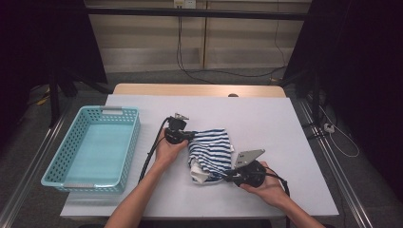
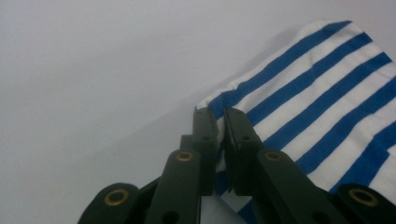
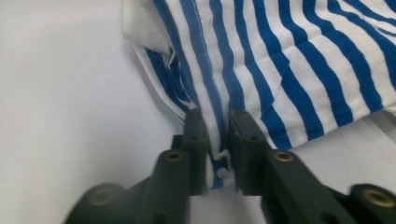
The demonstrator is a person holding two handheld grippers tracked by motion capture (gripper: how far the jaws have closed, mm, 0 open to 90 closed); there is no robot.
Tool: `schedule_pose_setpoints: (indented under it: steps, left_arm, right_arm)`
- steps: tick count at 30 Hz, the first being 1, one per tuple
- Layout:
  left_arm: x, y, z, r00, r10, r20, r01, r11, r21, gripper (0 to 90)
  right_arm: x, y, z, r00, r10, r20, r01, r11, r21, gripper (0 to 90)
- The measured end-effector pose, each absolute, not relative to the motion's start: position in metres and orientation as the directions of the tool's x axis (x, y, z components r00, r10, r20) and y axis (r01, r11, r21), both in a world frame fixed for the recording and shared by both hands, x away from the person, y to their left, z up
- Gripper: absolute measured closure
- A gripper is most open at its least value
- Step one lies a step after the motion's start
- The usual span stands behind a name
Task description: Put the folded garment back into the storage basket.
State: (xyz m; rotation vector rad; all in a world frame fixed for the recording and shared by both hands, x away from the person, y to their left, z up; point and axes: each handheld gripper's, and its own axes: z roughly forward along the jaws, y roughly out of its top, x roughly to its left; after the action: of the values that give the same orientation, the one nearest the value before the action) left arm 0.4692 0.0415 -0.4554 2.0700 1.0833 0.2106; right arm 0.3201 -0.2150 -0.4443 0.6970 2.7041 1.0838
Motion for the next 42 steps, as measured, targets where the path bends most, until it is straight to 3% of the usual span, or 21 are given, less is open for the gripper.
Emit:
schedule_pose_setpoints:
  steps: [1, 4, 12, 26, 29, 42]
  left_arm:
    - [0.469, 0.041, -0.455, 0.624, 0.757, -0.195, 0.629, -0.337, 0.701, 84.2]
    - [0.471, 0.038, -0.457, 0.610, 0.768, -0.196, 0.628, -0.318, 0.710, 84.4]
    - [0.475, 0.037, -0.457, 0.611, 0.764, -0.207, 0.632, -0.312, 0.710, 84.4]
    - [0.478, 0.039, -0.458, 0.617, 0.754, -0.227, 0.639, -0.310, 0.704, 84.3]
    - [0.480, 0.039, -0.458, 0.610, 0.756, -0.238, 0.641, -0.295, 0.709, 84.4]
    - [0.480, 0.046, -0.448, 0.613, 0.738, -0.282, 0.621, -0.229, 0.750, 84.8]
  right_arm:
    - [0.320, -0.215, -0.444, -0.882, 0.471, 0.036, 0.365, 0.632, 0.684, 72.6]
    - [0.317, -0.218, -0.446, -0.900, 0.436, 0.016, 0.330, 0.654, 0.681, 59.7]
    - [0.314, -0.217, -0.448, -0.923, 0.380, -0.054, 0.247, 0.696, 0.674, 55.9]
    - [0.318, -0.206, -0.449, -0.898, 0.426, -0.109, 0.248, 0.696, 0.674, 74.2]
    - [0.320, -0.205, -0.449, -0.893, 0.440, -0.091, 0.265, 0.679, 0.685, 81.9]
    - [0.322, -0.211, -0.441, -0.874, 0.486, 0.019, 0.340, 0.583, 0.737, 85.4]
